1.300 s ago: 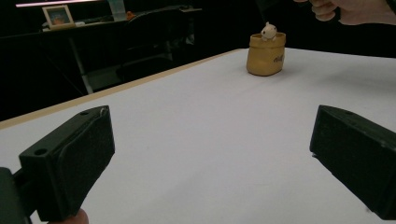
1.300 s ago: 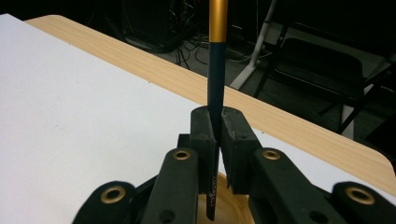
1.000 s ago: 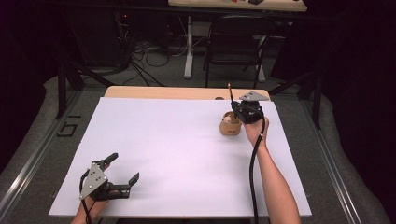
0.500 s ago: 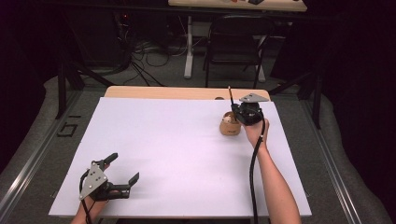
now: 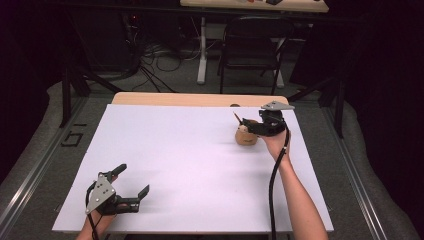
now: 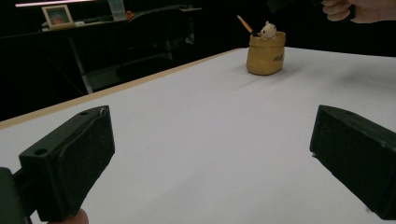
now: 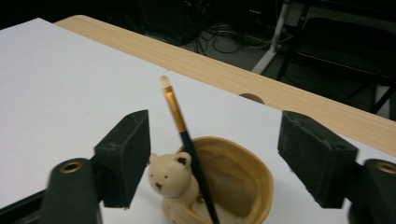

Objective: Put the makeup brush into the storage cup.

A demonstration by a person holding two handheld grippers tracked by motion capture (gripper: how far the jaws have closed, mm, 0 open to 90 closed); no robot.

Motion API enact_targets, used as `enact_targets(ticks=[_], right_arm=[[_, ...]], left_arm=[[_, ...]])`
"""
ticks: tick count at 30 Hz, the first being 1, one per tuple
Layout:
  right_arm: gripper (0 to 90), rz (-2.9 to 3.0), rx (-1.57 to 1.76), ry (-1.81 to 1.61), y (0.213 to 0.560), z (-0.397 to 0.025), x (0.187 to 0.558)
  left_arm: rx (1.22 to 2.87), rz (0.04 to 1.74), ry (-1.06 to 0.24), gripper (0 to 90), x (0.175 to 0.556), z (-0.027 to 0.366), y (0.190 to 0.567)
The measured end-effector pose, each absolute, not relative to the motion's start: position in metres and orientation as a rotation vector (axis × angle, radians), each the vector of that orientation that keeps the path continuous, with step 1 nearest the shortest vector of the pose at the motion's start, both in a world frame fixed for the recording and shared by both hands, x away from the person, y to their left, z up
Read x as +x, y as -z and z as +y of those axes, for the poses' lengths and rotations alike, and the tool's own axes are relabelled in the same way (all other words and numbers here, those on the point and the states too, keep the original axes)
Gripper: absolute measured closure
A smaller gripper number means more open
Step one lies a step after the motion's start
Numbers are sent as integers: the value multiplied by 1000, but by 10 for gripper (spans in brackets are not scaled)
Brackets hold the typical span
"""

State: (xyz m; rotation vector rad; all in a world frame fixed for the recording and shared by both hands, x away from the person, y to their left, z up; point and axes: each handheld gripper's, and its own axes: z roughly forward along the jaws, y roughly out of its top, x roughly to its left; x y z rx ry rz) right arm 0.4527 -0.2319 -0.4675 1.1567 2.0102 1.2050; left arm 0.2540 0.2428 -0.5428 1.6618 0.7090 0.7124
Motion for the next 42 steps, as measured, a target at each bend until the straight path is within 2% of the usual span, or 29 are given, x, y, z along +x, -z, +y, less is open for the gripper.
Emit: enact_targets(ticks=[25, 42], right_arm=[[8, 2004, 1048, -1249, 464, -237, 405], [0, 1929, 948, -1302, 470, -230, 367]], left_arm=[[1664, 710, -712, 1, 255, 242, 543], [1656, 711, -713, 1, 254, 243, 542]])
